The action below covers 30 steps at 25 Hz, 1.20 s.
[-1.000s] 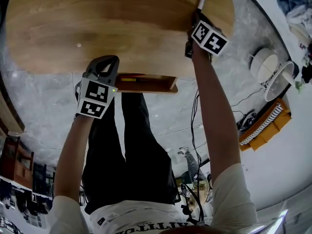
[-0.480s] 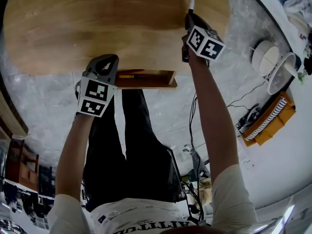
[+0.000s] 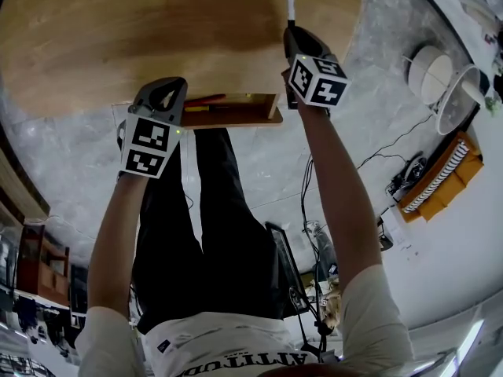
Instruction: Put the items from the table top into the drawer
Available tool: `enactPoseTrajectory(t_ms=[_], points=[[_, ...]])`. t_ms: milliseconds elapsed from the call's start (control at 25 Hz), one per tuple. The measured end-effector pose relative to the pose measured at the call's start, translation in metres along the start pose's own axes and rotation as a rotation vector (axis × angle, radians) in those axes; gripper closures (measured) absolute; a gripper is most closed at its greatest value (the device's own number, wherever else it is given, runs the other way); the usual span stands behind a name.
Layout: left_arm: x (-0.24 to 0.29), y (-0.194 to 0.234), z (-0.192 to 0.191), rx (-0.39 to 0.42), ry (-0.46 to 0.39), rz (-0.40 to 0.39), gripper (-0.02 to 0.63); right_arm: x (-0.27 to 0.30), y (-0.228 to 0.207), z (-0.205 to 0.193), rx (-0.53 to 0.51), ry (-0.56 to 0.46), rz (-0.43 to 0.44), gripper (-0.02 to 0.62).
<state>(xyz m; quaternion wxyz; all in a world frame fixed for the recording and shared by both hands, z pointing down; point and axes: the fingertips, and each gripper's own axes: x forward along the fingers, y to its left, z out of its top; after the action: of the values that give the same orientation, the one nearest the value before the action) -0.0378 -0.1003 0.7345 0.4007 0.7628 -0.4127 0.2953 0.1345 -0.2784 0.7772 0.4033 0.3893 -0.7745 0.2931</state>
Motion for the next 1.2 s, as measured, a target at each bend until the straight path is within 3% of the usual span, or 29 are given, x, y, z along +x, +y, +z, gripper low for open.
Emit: enactPoseTrajectory(t_ms=[280, 800, 1200], points=[[0.004, -0.016, -0.014, 0.012, 0.018, -0.003, 0.584, -0.029, 0.02, -0.036, -0.028, -0.005, 0.059, 0.515], [0.007, -0.038, -0.033, 0.044, 0.031, 0.006, 0.584, -0.087, 0.085, -0.118, -0.235, 0.036, 0.261, 0.515], [0.008, -0.043, -0.068, 0.062, 0.062, 0.017, 0.584, -0.109, 0.119, -0.2, -0.44, 0.173, 0.458, 0.515]])
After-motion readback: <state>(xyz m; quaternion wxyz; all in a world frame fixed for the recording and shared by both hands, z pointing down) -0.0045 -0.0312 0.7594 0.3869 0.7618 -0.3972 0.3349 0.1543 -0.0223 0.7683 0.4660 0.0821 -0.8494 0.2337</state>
